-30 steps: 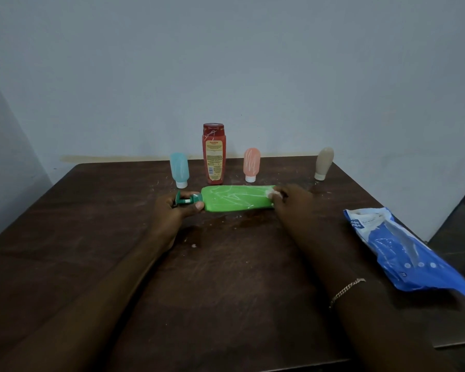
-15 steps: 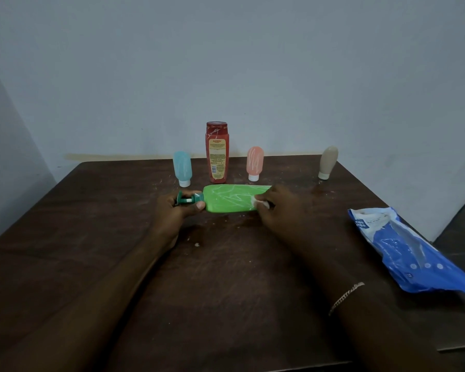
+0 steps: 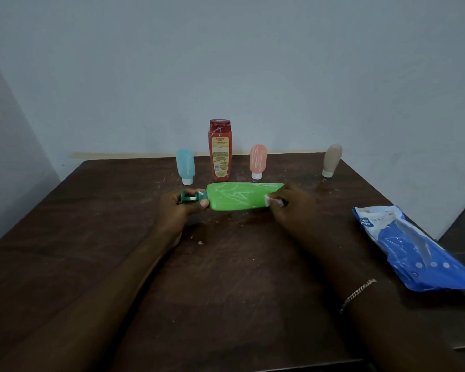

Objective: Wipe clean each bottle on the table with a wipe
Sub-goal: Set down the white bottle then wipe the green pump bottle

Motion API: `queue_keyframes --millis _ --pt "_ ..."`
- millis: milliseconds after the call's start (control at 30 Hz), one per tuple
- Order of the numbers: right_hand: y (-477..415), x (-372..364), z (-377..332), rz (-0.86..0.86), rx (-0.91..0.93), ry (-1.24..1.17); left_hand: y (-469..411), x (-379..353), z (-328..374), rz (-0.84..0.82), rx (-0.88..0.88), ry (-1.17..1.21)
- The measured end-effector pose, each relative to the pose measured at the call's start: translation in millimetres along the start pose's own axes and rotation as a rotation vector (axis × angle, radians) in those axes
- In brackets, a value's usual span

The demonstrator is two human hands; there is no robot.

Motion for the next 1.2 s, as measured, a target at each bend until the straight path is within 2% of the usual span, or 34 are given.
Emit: queue_keyframes --millis 100,267,400,467,633,867,1033,1100,1200 --pt "-5.0 2.5 -7.1 0.037 -0.014 0.012 -0.5 -0.5 -0.7 -0.007 -0.009 -0.035" --pt "8.0 -12.1 -35.2 -0.051 0.163 -0.020 -1.1 -0.3 -1.2 -0.001 0.004 -0.003" --pt "0.6 1.0 -9.8 0.046 0.067 -0.031 -1.2 -2.4 -1.2 -0.006 0.008 -0.011" --pt "-3.8 -3.1 -15.6 0.026 0.052 -0.021 -1.1 -2.8 -1.1 -0.012 0.007 -0.032" --pt "3.9 -21.6 -45.5 -0.076 0.219 -0.077 -2.3 -1.6 -2.1 -0.015 0.030 -0.006" --pt "-8.3 -6.7 -21.5 0.002 0.090 -0.051 -1.8 -3.6 -1.7 -0.045 0.011 -0.087" --pt "5.4 -27.6 -59.5 -0.094 0.294 -0.083 -0.3 -1.7 -0.4 -0.012 0.024 -0.058" --pt "8.7 -24.4 -56.4 -0.132 0.285 -0.062 -1.1 -1.1 -0.8 -0.018 0.033 -0.051" --pt "2.4 -13.0 -43.2 -0.061 0.222 -0.054 -2.0 -1.0 -2.2 -0.038 0.028 -0.054"
Point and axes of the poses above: each hand's wrist, its own y-axis away from the middle knuckle, its own x-axis out of the back of the hand, z = x × y, the point moved 5 cm from there along -y, towards the middle knuckle, and after that the axes turned 2 degrees about -z, right-handed, at the moved point
